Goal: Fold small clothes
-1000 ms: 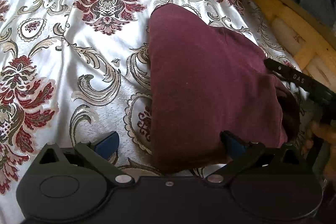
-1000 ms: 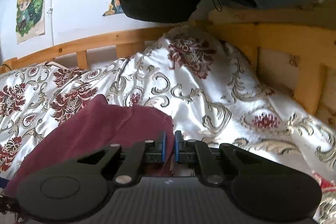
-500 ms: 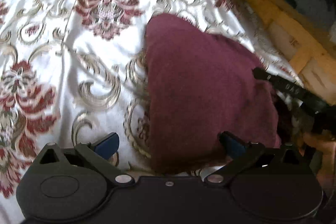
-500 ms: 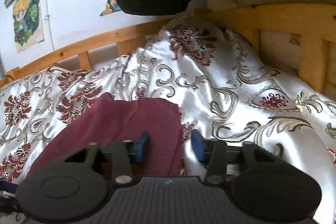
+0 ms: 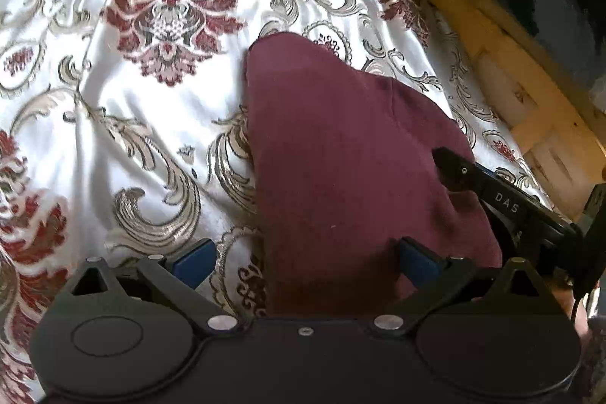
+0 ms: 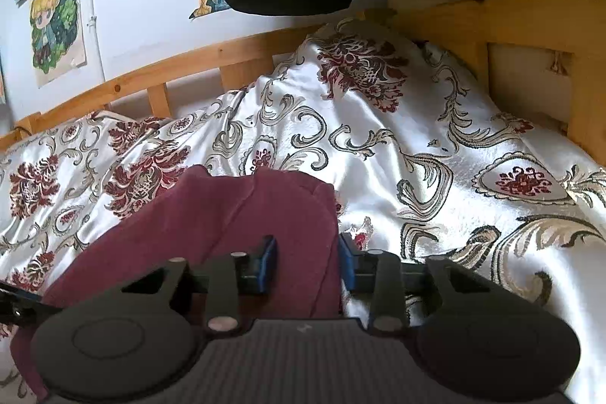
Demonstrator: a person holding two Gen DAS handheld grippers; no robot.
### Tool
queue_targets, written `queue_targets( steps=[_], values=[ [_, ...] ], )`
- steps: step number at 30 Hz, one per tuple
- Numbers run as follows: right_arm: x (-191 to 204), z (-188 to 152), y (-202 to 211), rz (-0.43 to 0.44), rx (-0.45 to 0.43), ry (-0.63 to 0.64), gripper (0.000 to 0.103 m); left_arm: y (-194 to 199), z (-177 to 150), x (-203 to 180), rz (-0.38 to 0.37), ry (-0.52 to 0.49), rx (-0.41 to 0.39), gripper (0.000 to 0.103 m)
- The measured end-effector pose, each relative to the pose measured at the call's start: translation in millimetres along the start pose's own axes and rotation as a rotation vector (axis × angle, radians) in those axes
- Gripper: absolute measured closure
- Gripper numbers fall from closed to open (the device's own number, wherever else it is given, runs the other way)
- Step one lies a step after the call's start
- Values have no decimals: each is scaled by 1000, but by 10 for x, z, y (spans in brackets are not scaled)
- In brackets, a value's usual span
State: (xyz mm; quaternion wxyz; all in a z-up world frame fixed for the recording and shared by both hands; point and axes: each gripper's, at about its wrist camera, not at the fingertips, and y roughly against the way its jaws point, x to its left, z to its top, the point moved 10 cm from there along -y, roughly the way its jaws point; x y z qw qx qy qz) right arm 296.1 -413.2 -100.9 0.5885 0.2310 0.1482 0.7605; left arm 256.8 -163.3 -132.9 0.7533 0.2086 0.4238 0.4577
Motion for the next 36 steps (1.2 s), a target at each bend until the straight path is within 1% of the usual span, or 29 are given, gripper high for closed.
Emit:
queue_targets(
  steps=[4, 8, 10, 12, 13, 14, 15, 16, 18, 19, 21, 22, 24, 28, 31, 36],
  values=[
    [-6, 0, 3, -2, -1, 5, 69, -69, -37, 28, -5, 35, 39, 1],
    [-1, -9, 10, -6, -2, 6, 68, -81, -49, 18, 2, 27, 47, 1],
    [-5, -10, 8, -8, -4, 9, 68, -74, -53, 1, -6, 23, 51, 6],
    [-2, -11, 7, -13, -5, 11, 68, -61, -49, -20, -26, 25, 58, 16],
    [1, -12, 8, -14, -5, 12, 68, -54, -45, -37, -39, 28, 59, 19],
    [0, -11, 5, -13, -5, 12, 68, -45, -42, -60, -56, 31, 60, 25],
    [0, -10, 5, -12, -5, 11, 68, -43, -40, -80, -65, 31, 61, 29],
    [-1, -11, 5, -12, -4, 11, 69, -36, -39, -93, -61, 28, 61, 29],
    [5, -10, 8, -7, -5, 8, 72, -24, -43, -117, -55, 13, 56, 36],
    [13, -9, 12, -2, -6, 3, 75, -7, -45, -133, -48, 4, 50, 39],
    [37, 11, 34, 9, -14, -10, 83, 42, -39, -162, -30, -21, 29, 53],
    [59, 32, 59, 16, -22, -16, 87, 71, -33, -180, -21, -39, 20, 55],
    [139, 90, 122, 26, -41, 2, 89, 140, -22, -225, 3, -84, -1, 60],
    [386, 179, 247, 53, -55, 63, 89, 308, 7, -283, 50, -163, -49, 64],
    [551, 266, 361, 69, -79, 96, 89, 447, 29, -281, 65, -196, -77, 64],
    [804, 458, 425, 94, -123, 109, 89, 746, 100, -199, 90, -263, -147, 64]
  ],
)
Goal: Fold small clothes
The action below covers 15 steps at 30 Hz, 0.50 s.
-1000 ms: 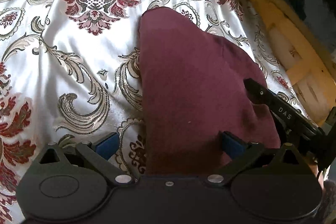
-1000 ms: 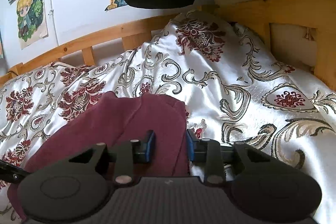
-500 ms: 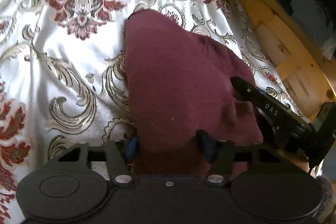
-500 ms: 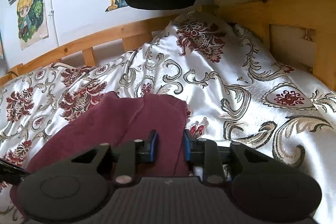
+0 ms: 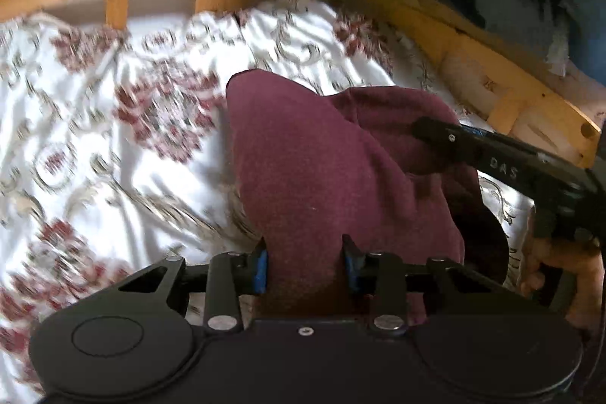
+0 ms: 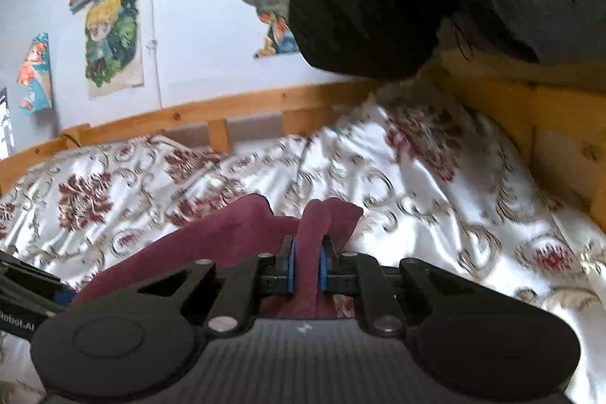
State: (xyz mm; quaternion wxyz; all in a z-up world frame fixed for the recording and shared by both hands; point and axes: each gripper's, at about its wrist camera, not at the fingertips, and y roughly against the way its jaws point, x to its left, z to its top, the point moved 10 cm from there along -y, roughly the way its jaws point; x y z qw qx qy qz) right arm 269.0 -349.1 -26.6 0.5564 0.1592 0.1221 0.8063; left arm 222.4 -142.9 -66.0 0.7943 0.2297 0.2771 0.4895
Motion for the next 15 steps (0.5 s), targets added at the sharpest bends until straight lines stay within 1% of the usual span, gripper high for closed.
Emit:
queue_targets(
  steps=[3, 5, 7, 10, 12, 14, 15],
  values=[
    [271, 161, -158, 18, -11, 64, 89, 165, 105, 184, 52, -40, -54, 64],
    [511, 287, -324, 56, -20, 107, 89, 255, 153, 380, 92, -49, -75, 64],
    [707, 364, -522, 95, -17, 115, 89, 327, 182, 613, 135, -36, -87, 64],
    [1013, 399, -859, 142, 2, 131, 89, 404, 194, 996, 201, 15, -97, 64],
    [1163, 384, -1098, 171, 32, 117, 89, 399, 172, 1245, 244, 39, -98, 64],
    [1229, 322, -1356, 184, 97, 48, 89, 337, 130, 1448, 278, 60, -86, 64],
    [1239, 274, -1463, 177, 129, 11, 89, 291, 98, 1534, 285, 74, -77, 64]
  ],
)
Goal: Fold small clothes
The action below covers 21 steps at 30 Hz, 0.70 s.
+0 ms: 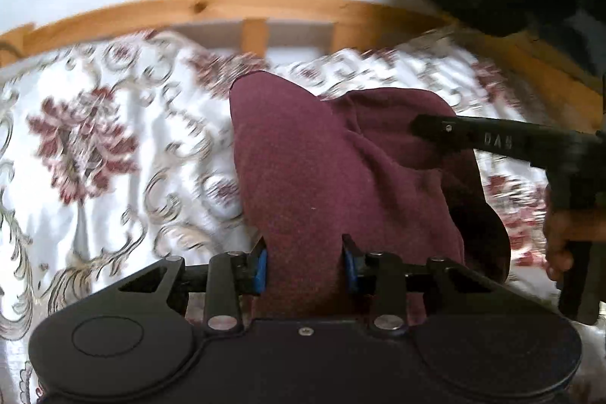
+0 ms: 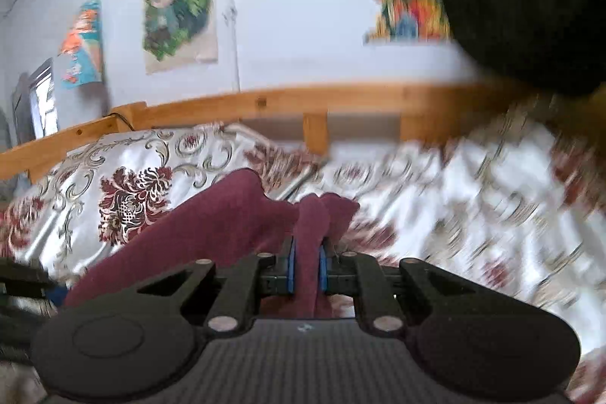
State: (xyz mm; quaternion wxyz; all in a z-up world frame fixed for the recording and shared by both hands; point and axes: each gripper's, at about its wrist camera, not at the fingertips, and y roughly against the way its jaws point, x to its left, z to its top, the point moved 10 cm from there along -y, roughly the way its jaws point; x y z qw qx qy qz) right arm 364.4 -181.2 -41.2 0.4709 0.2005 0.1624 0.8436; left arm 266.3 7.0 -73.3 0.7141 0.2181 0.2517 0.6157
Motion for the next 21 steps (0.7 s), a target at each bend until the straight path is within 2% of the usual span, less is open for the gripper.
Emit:
queue_targets(
  steps=[4, 9, 11, 16, 21],
  values=[
    [-182, -184, -272, -66, 79, -82, 89, -202, -111, 111, 2, 53, 39, 63],
    [-382, -380, -268, -111, 110, -89, 85, -190, -132, 46, 2, 19, 40, 57],
    [-412, -443, -234, -128, 119, -93, 75, -195, -145, 53, 1, 36, 49, 54],
    [-454, -537, -71, -146, 108, -101, 54, -177, -161, 93, 5, 83, 74, 37],
    [-447, -477, 168, -169, 61, -70, 33, -35, -102, 20, 26, 69, 58, 13]
  ],
)
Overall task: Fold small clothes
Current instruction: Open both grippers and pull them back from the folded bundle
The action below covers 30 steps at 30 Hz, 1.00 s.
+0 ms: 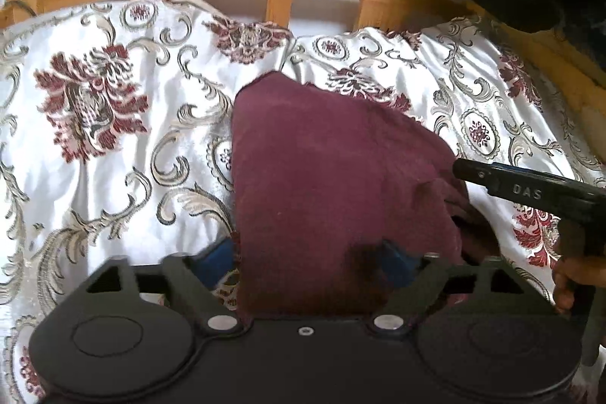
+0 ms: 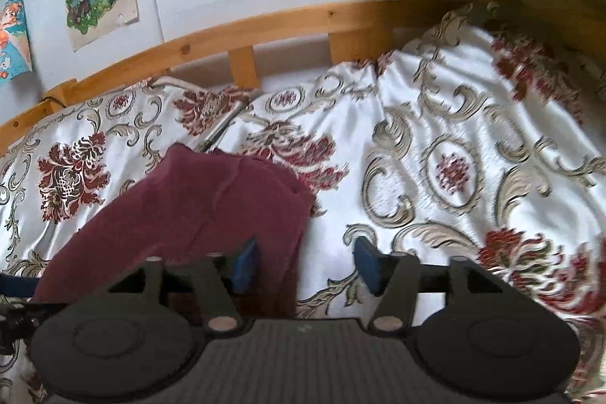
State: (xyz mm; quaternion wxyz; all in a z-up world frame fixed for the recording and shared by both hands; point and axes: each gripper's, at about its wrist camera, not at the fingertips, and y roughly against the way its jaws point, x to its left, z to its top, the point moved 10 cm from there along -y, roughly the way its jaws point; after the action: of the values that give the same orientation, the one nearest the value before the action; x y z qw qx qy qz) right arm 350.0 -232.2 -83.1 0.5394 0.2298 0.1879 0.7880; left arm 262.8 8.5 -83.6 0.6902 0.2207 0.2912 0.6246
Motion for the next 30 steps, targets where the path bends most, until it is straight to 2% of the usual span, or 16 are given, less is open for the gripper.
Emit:
queue_targets(
  steps=[3, 5, 8, 10, 13, 20, 27, 30],
  values=[
    [20, 48, 154, -2, -34, 16, 23, 136, 34, -39, 28, -25, -23, 5],
    [40, 82, 261, -4, -57, 18, 11, 253, 48, -42, 52, -38, -47, 1],
    [85, 96, 482, -1, -96, 20, 4, 437, 43, -18, 86, -43, -78, 1],
    [135, 83, 626, 4, -114, 30, 2, 556, 15, 6, 102, -35, -85, 1],
    [230, 52, 890, 17, -143, 43, 1, 725, -44, 22, 89, -11, -92, 1],
    [464, 52, 1465, 46, -239, 74, 0, 1099, -152, 51, 91, 47, -154, 1],
    [609, 58, 1859, 55, -298, 119, 0, 1469, -168, 116, 150, 71, -247, 1],
    [621, 13, 1991, 68, -293, 105, 0, 1586, -260, 130, 172, 82, -267, 1]
  ],
)
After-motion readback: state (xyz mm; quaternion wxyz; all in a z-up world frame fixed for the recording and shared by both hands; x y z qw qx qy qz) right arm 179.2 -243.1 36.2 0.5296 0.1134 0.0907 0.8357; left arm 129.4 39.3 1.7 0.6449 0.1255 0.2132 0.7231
